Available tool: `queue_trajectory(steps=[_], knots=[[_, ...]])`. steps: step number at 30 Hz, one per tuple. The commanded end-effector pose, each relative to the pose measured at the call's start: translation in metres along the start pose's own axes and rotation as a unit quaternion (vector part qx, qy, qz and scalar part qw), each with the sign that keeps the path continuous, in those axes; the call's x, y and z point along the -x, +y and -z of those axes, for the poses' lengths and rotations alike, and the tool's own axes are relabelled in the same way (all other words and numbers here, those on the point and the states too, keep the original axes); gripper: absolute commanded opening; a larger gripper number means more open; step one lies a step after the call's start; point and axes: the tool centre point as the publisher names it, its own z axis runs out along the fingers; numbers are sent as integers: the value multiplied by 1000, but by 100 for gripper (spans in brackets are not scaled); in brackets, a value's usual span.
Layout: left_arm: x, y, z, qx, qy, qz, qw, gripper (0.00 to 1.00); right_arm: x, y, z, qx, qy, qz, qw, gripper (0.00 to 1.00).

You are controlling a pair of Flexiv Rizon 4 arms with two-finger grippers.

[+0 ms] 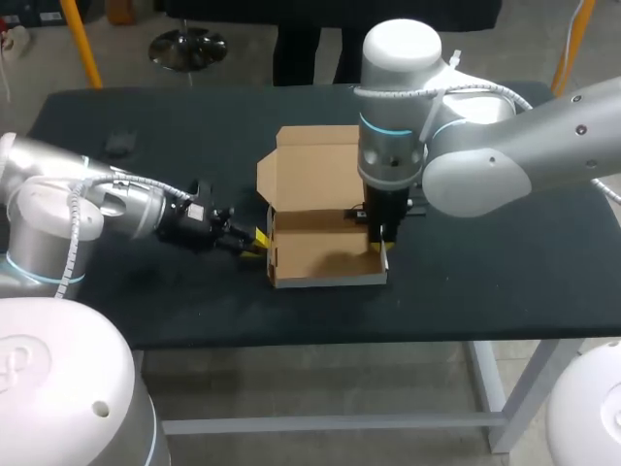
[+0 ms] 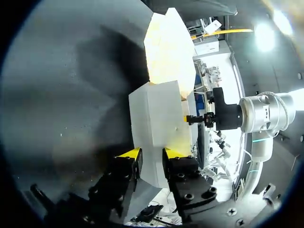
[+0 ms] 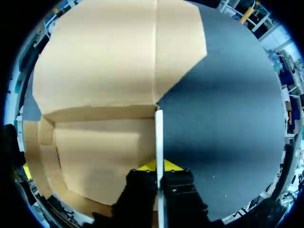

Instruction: Assemble the packaging by folding the flat box into shape, placing the metal phone stand inside, and closing the box properly

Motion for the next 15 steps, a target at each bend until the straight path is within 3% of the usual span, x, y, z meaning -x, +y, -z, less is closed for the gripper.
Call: queue_trajectory(steps=[1,15], knots=[[-1,-2,-2,1,3,1,1000,33,-1,0,1,-2,-2,0,1000,0],[-7,-6,-14,14,-3,5,1000,38,-1,0,1,-2,-2,0,1000,0]])
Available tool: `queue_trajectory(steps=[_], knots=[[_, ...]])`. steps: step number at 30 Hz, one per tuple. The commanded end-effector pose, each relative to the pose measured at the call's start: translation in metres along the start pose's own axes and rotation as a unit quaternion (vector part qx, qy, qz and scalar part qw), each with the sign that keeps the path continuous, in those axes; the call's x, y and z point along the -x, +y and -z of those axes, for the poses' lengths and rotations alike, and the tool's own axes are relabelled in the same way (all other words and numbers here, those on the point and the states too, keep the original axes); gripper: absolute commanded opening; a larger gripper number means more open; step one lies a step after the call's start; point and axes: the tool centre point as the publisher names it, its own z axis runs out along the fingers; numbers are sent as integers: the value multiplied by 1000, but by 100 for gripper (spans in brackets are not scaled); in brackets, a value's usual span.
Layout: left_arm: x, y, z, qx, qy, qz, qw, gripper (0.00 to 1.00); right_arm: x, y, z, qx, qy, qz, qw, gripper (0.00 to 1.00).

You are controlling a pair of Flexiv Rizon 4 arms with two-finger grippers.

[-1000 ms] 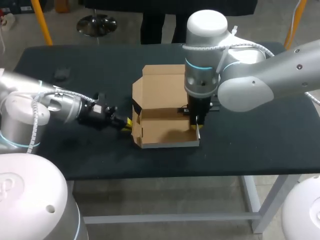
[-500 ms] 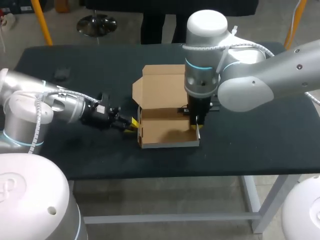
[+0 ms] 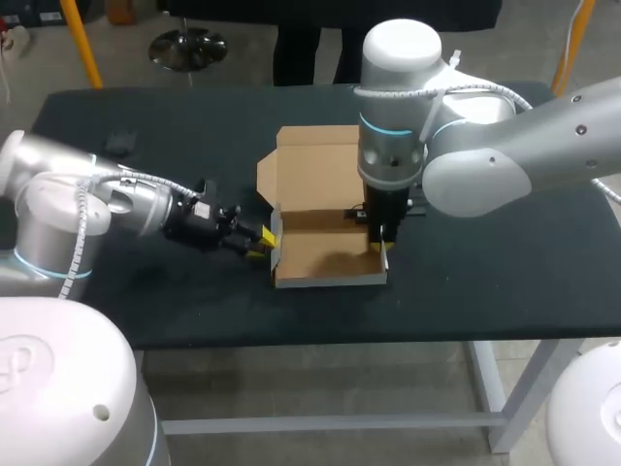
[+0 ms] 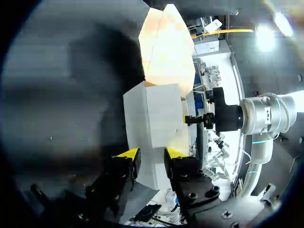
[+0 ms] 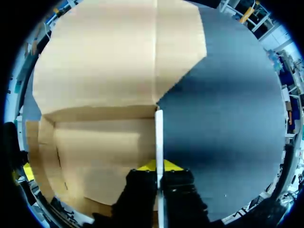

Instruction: Assemble the packaging by folding the flat box into shape, placing the metal phone stand inside, and closing the box properly

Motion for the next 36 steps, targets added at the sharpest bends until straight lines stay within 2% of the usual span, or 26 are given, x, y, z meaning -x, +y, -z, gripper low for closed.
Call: queue_trajectory(steps=[1,5,10,22,36], knots=[[-2,-5,-5,5,-10,2,1000,39,-1,0,1,-2,-2,0,1000,0],[-4,-6,-7,6,-14,1,1000,45,-1,0,1,-2,-2,0,1000,0],[-5,-7,-10,4,-28,3,1000,44,-1,0,1,-2,-2,0,1000,0],[-13,-7,-22,-3,-127,2,992,42,-1,0,1,-2,-2,0,1000,0],[-10,-9,-40,-2,-253,12,968,42,-1,0,1,-2,-2,0,1000,0]])
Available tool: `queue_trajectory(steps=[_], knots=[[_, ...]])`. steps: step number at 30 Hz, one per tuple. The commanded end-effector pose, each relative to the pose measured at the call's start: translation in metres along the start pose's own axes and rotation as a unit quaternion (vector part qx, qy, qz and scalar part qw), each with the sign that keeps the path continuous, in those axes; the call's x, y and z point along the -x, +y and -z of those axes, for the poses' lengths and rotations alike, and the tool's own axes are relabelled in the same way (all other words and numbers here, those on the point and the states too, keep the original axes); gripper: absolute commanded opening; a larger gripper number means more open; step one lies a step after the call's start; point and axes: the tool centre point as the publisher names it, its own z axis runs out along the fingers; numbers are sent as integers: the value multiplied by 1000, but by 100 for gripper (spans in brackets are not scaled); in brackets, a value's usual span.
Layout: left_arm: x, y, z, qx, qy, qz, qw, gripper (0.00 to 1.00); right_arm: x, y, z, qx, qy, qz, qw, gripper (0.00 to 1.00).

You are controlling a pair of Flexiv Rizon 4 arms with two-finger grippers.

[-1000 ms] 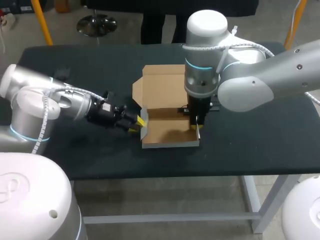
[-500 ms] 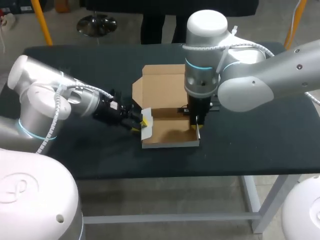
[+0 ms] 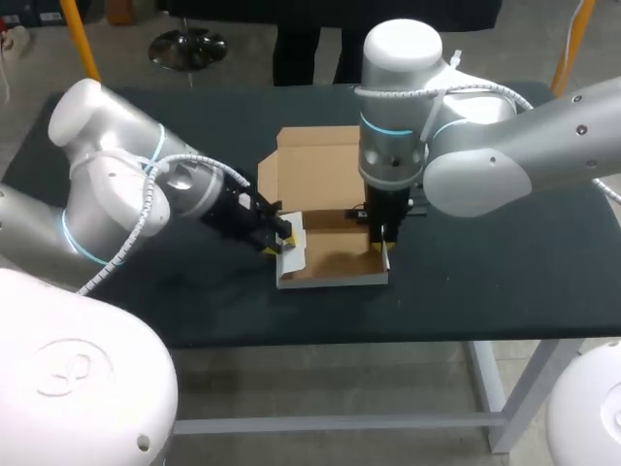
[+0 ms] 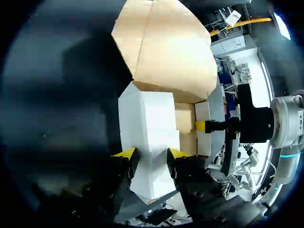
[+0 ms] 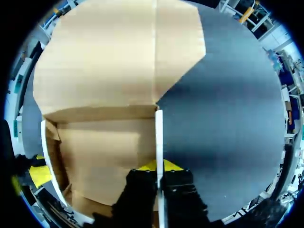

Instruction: Assemble the packaging by folding the flat box into shape, placing the metal phone stand inside, and closing the box properly

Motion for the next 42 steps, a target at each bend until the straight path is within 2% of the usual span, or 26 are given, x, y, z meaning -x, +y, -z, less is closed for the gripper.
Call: queue_trajectory(steps=[1,10,15,24,29,42], knots=[[-3,-3,-10,3,-90,5,996,42,-2,0,1,-2,-1,0,1000,0],[5,-2,-18,7,-145,19,989,38,-2,0,1,-2,-1,0,1000,0],[10,-3,-21,8,-180,25,983,32,-2,0,1,-2,-1,0,1000,0],[20,-5,-24,9,-246,34,969,33,-2,0,1,-2,-1,0,1000,0],[25,-6,-18,8,-250,38,967,35,-2,0,1,-2,-1,0,1000,0],[22,-2,9,8,-186,14,982,45,-2,0,1,-2,-1,0,1000,0]])
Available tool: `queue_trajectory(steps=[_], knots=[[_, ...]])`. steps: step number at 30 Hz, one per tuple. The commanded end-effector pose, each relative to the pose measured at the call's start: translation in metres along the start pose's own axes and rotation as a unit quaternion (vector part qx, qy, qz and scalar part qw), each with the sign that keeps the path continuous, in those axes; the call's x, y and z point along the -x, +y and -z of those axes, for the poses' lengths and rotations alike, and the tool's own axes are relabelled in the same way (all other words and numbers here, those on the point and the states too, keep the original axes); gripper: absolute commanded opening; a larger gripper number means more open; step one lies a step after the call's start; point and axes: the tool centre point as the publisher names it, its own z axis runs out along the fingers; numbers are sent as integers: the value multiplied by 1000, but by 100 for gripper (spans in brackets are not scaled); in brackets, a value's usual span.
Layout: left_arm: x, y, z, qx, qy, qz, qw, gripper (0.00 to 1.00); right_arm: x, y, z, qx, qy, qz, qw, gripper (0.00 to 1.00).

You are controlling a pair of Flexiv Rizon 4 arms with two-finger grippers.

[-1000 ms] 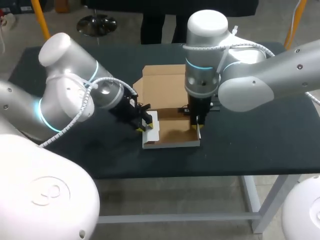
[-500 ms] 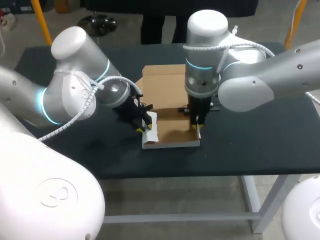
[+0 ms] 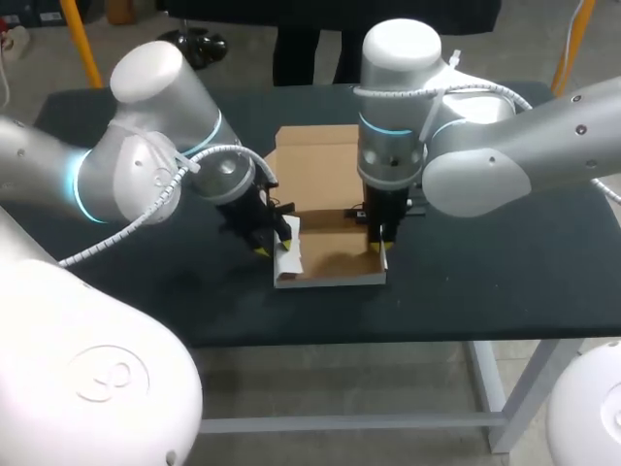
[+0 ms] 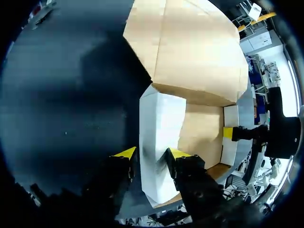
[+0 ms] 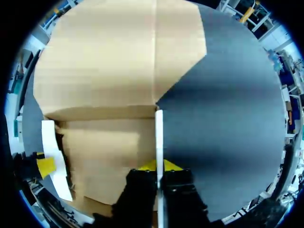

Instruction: Assemble the packaging by folding the flat box into shape, placing the metal phone stand inside, and closing the box properly

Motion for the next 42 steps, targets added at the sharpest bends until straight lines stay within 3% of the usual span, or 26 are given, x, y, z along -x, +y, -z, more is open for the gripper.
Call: queue_trajectory(steps=[1,14,22,25,34,42], knots=[[1,3,7,1,-24,-6,1000,47,0,1,0,-2,-2,0,1000,0],[1,-2,15,14,63,-24,998,54,0,1,0,-2,-2,0,1000,0],[-2,-4,16,16,77,-31,996,67,0,1,0,-2,-2,0,1000,0],[-4,-5,17,16,78,-33,996,67,0,1,0,-2,-2,0,1000,0],[-10,-7,6,14,43,-33,998,60,0,1,0,-2,-2,0,1000,0],[-15,-9,-2,-4,-25,-22,999,48,0,1,0,-2,-2,0,1000,0]])
